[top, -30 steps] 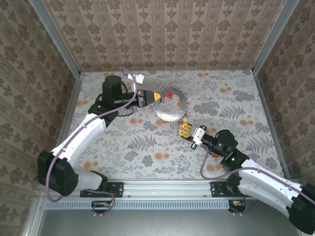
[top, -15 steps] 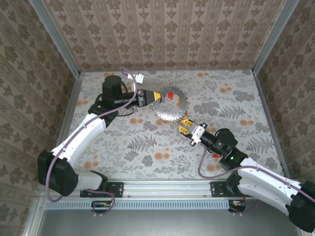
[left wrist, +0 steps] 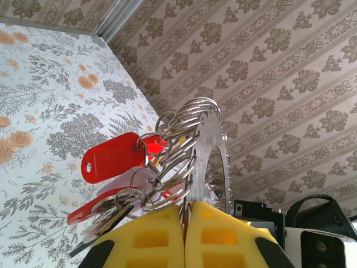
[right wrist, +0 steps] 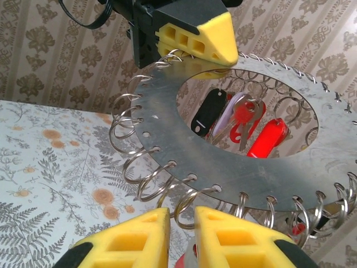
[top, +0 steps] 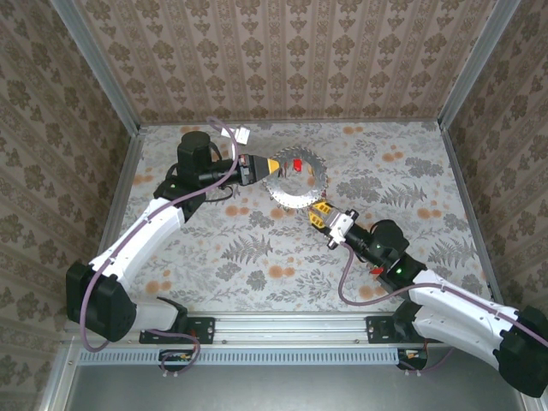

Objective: Put the keys on the keyring

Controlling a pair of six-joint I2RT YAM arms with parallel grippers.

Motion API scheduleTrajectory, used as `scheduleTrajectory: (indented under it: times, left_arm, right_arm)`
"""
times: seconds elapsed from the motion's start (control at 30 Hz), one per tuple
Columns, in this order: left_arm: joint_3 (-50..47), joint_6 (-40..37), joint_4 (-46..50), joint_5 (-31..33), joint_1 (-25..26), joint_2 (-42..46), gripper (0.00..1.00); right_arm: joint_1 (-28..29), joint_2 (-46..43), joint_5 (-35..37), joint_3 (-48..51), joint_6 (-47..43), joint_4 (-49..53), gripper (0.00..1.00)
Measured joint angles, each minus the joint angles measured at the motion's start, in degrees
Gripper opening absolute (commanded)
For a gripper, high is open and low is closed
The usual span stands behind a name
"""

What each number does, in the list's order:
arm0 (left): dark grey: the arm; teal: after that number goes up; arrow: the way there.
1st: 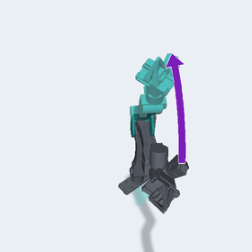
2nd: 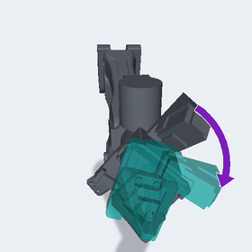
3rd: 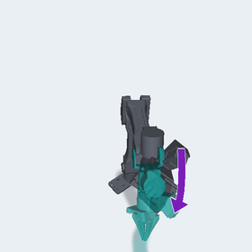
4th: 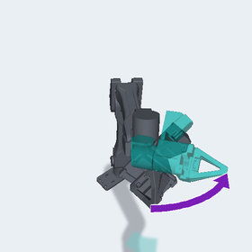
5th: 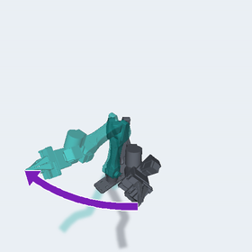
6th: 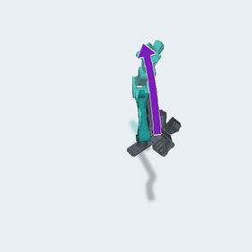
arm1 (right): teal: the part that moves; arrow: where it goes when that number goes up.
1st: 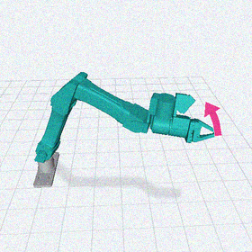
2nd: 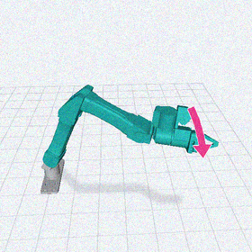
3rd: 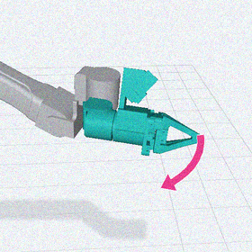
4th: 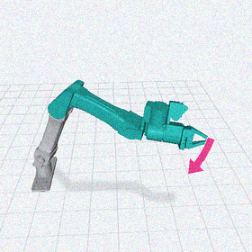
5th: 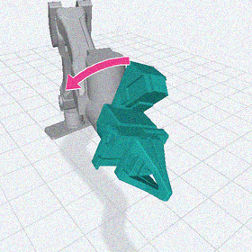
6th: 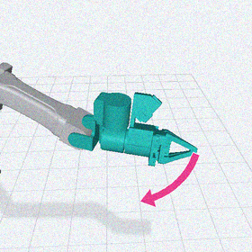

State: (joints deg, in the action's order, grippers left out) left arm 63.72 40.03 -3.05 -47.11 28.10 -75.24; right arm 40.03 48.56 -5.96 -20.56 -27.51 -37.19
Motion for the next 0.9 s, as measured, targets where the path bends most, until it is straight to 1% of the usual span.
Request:
scheduleTrajectory:
  times: [0.27, 0.47, 0.63, 0.9]
  left_arm:
    - [-0.13, 0.33, -0.04, 0.22, 0.00, 0.00, 0.00]
    - [-0.26, 0.70, -0.22, 0.22, 0.00, 0.00, 0.00]
    - [-0.28, 0.92, -0.28, 0.22, 0.00, 0.00, 0.00]
    - [-0.35, 1.07, -0.44, 0.22, 0.00, 0.00, 0.00]
  right_arm:
    - [0.17, 0.13, 2.43, 0.00, -0.87, -0.22, 0.26]
    - [0.17, 1.09, 2.80, -0.02, -0.87, -0.39, 0.28]
    - [0.37, 1.97, 2.89, -0.02, -0.85, -0.74, 0.27]
    - [0.59, 3.02, 5.20, -0.04, -0.81, -3.48, 0.21]
